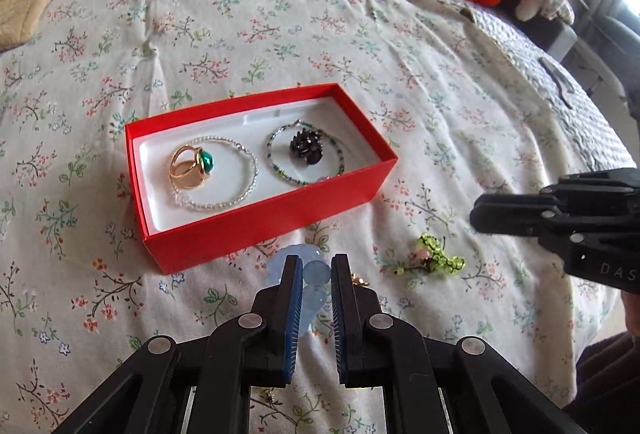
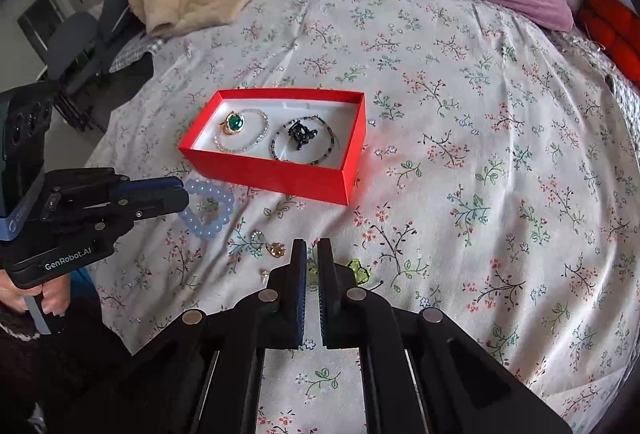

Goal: Organize jewelry
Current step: 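Carry the bracelet and brooch into the red box and open both grippers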

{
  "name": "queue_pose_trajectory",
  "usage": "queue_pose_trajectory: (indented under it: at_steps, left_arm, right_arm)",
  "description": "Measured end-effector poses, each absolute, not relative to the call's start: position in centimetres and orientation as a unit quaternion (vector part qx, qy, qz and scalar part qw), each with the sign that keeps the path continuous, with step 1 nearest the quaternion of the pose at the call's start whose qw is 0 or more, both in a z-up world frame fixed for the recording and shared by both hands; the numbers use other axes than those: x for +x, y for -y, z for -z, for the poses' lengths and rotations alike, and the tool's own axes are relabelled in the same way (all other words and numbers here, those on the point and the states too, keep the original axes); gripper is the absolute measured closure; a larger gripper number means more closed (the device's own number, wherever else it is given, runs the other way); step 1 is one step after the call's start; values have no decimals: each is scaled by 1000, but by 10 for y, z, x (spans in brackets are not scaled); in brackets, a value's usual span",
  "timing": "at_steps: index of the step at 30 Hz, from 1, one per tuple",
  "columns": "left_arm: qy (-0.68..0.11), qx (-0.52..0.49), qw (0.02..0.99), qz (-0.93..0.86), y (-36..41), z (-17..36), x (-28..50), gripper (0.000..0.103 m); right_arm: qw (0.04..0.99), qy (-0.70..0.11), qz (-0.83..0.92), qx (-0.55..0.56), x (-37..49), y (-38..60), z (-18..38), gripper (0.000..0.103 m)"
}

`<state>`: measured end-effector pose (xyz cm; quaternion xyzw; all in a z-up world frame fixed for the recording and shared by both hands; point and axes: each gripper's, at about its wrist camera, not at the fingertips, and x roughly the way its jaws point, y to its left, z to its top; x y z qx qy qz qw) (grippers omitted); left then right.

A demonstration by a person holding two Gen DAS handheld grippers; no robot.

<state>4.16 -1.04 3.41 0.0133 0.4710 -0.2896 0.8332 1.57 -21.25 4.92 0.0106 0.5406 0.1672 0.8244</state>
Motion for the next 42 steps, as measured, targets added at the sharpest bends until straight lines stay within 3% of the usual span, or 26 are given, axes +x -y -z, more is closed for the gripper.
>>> queue_pose_trajectory:
  at_steps: [3,5,6,7,14,15,17,18,42]
  left_arm:
    - [-473,17,832,291,11,-33,41,94]
    - [-476,20,831,288,10,-30,41,94]
    - [-479,22,830,285,10,-28,41,94]
    - [-481,23,830,283,9,-26,41,94]
    - [-488,17,829,275,3,-24,44,94]
    - [-488,17,829,274,3,-25,44,94]
    - [-487,17,829,274,3,-26,43,94]
    - [-486,17,829,275,3,-27,43,94]
    - [-436,-48,855,276,-1,-77,70,94]
  right_arm:
    - [806,-568,-169,-10,16,209,-29,92]
    - [795,-584,-160,-33,15,207,-14,72]
    - [790,-592,-155,-42,15,206,-6,53]
    - [787,-597,-151,-48,15,206,0,46]
    - [771,-617,-138,-76,19,196,34,48]
    - [774,-614,-134,-83,18,195,35,53]
    - [777,-608,-133,-90,17,194,33,74]
    - [778,-608,-137,-83,17,194,31,92]
    - [827,-534,-173,40,41,188,-62,94]
